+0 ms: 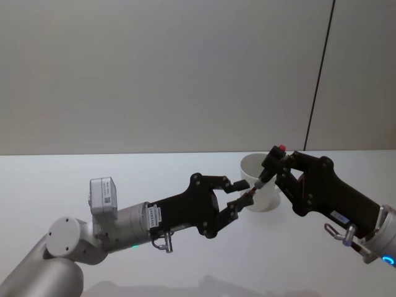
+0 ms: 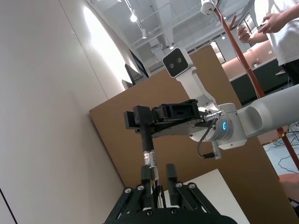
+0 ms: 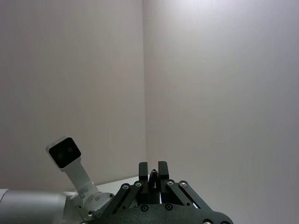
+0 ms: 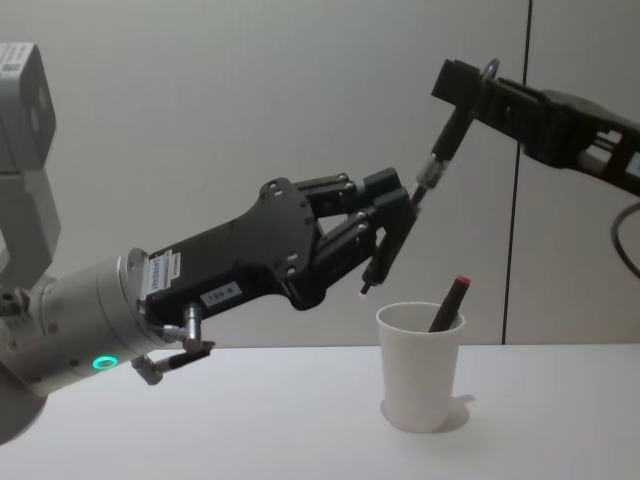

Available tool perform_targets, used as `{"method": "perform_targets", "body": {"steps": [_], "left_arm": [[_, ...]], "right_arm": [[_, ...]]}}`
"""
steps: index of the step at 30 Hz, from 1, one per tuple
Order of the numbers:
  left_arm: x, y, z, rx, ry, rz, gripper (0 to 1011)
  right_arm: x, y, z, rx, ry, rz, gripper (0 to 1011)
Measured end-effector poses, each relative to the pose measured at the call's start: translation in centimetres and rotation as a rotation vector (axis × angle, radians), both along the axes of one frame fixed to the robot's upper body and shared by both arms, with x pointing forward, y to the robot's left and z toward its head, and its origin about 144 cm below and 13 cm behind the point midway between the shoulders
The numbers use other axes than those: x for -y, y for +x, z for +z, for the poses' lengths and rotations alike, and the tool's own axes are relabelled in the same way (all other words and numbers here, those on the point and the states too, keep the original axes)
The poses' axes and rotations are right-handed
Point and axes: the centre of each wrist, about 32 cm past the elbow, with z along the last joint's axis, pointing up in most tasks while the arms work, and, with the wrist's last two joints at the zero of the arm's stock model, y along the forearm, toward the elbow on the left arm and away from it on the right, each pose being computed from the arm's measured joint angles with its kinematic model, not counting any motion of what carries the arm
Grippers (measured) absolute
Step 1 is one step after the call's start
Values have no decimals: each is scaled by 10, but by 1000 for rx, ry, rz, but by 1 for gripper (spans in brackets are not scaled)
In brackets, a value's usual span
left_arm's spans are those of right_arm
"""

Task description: Place the pen into the pen holder.

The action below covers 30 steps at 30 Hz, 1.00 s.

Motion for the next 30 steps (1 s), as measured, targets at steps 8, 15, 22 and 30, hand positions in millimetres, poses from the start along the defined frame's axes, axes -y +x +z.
{"method": "perform_targets", "body": {"steps": [8, 15, 22, 30], "left_arm": [[0, 0, 0, 0, 0, 0, 433], [0, 0, 0, 0, 0, 0, 652], [0, 0, 0, 0, 0, 0, 883], [0, 0, 0, 0, 0, 0, 1000]], "right_arm": [[0, 1, 0, -1, 3, -6, 109], [0, 1, 0, 0, 5, -8, 109], [0, 2, 0, 1, 8, -16, 109], [0, 3, 0, 2, 11, -55, 108]]}}
